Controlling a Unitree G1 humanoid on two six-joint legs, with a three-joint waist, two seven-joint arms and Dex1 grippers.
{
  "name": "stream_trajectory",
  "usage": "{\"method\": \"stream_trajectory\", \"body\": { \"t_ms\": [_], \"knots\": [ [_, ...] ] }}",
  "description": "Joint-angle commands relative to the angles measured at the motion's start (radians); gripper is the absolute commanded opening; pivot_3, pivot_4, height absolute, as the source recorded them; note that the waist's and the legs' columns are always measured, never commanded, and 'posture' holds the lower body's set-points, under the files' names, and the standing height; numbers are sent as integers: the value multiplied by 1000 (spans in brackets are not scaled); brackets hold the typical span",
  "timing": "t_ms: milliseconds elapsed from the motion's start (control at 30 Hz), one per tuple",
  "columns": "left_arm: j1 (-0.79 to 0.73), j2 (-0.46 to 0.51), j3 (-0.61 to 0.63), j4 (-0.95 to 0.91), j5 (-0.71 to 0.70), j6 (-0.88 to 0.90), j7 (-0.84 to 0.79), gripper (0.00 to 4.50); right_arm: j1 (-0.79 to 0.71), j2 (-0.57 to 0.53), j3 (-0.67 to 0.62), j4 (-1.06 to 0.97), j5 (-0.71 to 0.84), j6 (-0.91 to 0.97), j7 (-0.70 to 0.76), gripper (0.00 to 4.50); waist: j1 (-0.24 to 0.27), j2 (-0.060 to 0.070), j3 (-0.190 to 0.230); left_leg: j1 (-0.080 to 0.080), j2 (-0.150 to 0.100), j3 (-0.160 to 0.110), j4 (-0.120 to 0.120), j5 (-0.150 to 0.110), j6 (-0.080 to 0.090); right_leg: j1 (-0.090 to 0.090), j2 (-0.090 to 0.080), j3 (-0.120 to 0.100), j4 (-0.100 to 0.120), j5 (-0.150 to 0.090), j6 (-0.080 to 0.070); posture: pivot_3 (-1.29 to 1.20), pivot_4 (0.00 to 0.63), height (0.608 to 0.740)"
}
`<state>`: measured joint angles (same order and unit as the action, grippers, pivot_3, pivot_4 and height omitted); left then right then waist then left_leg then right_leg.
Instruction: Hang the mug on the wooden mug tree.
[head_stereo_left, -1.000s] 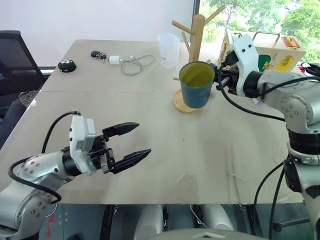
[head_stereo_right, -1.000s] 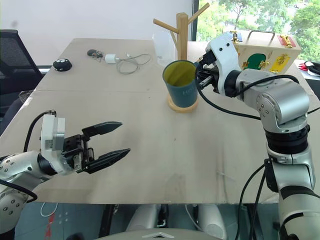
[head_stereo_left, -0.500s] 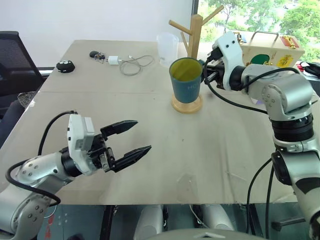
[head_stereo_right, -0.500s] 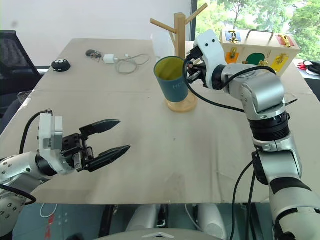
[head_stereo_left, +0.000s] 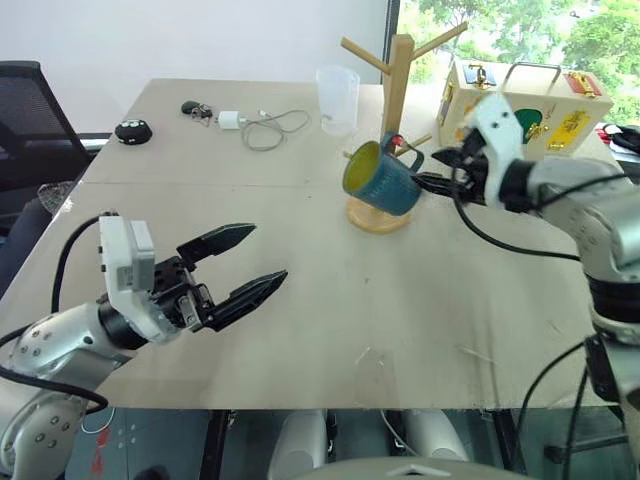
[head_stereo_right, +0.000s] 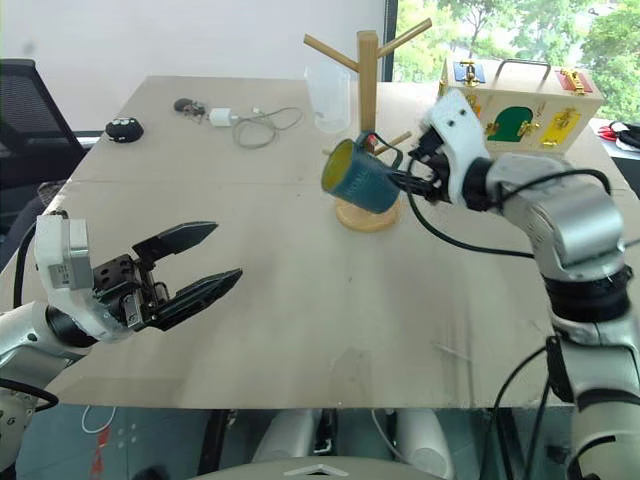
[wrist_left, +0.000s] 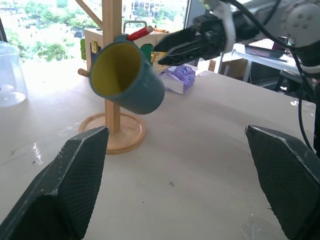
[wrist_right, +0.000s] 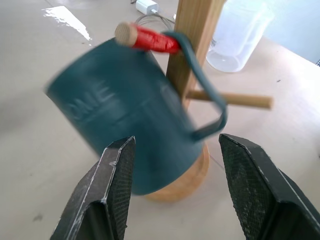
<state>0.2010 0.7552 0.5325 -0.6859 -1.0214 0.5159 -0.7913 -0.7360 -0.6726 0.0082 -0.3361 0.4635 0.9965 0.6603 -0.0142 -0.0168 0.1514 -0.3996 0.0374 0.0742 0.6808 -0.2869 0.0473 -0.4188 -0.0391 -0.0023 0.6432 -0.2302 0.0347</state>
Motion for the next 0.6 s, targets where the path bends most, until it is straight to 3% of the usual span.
{"method": "stream_trajectory", "body": {
  "t_ms": [33, 300, 433, 600],
  "knots": [
    [8, -13, 6, 5, 5, -25, -16, 4500, 98, -40, -121, -100, 49, -73, 46, 2628, 1, 0, 0, 0, 0, 0, 0, 0, 0, 0, 1, 0, 0, 0, 0, 0, 150, 740],
    [112, -34, -44, 71, 178, -59, -36, 4500, 575, -132, -343, -185, 54, -297, 203, 2628, 12, -1, 0, 1, -1, 0, 0, -1, 1, 3, 3, 0, -2, 0, 0, 0, 150, 740],
    [177, -34, -48, 143, 259, -76, -59, 4500, 821, -117, -452, -162, 14, -448, 250, 2628, 10, 0, 0, 2, 0, 0, 0, -2, 4, 3, 4, 0, -1, -2, -3, 0, 150, 740],
    [182, -25, -47, 185, 292, -68, -72, 4500, 981, -88, -496, -137, -19, -556, 258, 2628, 9, -1, -1, 5, 1, 0, 2, -2, 4, 5, 4, 1, 0, -3, -2, 0, 150, 740]
  ]
}}
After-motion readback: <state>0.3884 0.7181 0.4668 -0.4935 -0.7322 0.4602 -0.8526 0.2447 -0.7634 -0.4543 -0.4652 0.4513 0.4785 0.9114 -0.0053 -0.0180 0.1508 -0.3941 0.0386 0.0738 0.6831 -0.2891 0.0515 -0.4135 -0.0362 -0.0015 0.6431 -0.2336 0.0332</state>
